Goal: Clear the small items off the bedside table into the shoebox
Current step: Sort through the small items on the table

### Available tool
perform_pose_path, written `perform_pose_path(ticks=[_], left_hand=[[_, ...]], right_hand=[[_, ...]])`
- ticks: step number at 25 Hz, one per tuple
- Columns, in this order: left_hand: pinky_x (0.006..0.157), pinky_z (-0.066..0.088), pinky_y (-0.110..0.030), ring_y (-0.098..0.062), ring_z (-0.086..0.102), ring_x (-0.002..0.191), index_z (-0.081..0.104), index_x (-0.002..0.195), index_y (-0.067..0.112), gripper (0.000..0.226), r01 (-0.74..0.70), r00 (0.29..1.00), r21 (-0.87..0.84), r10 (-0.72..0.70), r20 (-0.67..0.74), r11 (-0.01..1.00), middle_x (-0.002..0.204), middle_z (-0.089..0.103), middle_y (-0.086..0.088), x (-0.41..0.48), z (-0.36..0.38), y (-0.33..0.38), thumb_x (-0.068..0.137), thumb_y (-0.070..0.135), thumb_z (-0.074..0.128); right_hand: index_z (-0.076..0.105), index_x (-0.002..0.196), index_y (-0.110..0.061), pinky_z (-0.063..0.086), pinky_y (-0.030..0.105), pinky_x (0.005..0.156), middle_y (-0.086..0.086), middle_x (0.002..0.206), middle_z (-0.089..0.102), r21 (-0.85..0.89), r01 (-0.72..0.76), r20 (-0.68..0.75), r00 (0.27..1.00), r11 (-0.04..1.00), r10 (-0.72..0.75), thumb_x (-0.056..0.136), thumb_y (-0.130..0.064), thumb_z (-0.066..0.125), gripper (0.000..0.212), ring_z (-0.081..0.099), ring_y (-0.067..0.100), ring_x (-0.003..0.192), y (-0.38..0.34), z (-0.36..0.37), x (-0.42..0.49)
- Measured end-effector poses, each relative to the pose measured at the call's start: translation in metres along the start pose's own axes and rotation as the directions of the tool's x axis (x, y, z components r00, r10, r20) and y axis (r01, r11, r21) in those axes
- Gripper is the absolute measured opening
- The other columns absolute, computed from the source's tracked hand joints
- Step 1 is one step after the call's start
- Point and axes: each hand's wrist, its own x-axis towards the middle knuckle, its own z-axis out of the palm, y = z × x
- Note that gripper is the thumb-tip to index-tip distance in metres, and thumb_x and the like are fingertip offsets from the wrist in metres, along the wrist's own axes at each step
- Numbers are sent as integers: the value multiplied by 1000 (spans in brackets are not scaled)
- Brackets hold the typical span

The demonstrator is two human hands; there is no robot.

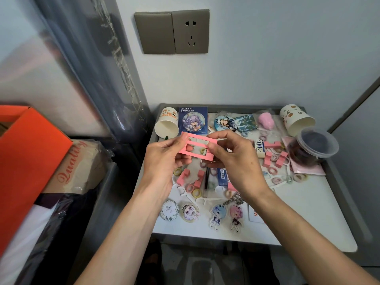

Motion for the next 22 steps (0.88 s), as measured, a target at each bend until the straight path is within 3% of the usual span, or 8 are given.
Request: perform_pose_path(ticks=[3,8,12,19,22], left_hand=[[51,52,-18,-11,59,53,75,89,2,18,0,1000,3,0,4,1000,73,69,-10,-1,-1,0,90,19,69],[53,53,-19,-11,59,53,76,92,2,17,-12,1000,-10,11,-14,1000,74,71,-10,0,-4,3,91,18,68],[55,54,-20,-13,58,54,75,97,-1,22,-9,1000,-8,9,-23,1000,78,70,-13,-1,-2,2,91,19,68],[53,53,-19,-13,57,54,76,91,3,17,-18,999,-10,18,-41,1000,73,70,-10,-2,-4,6,91,18,68],[53,54,-19,-12,58,54,76,92,2,18,-37,997,12,38,-63,999,74,70,-11,-2,-3,7,91,18,68]], right_hand=[[69,101,-10,58,38,59,19,88,71,50,-1,-26,1000,999,2,89,-6,67,12,68,46,76,0,3,0],[68,110,-16,48,27,53,13,89,75,90,-27,75,997,996,20,79,-12,76,32,67,36,70,-3,5,-2],[69,112,-19,47,27,50,15,85,75,104,-28,10,1000,994,27,80,-2,75,37,67,42,70,-2,6,-1],[71,108,-24,48,20,47,17,87,74,114,-30,6,1000,993,30,78,-2,76,38,69,32,73,-7,10,-1],[70,111,-22,55,29,55,13,88,75,92,-17,17,1000,996,16,78,-2,76,39,71,36,80,-8,10,-1]])
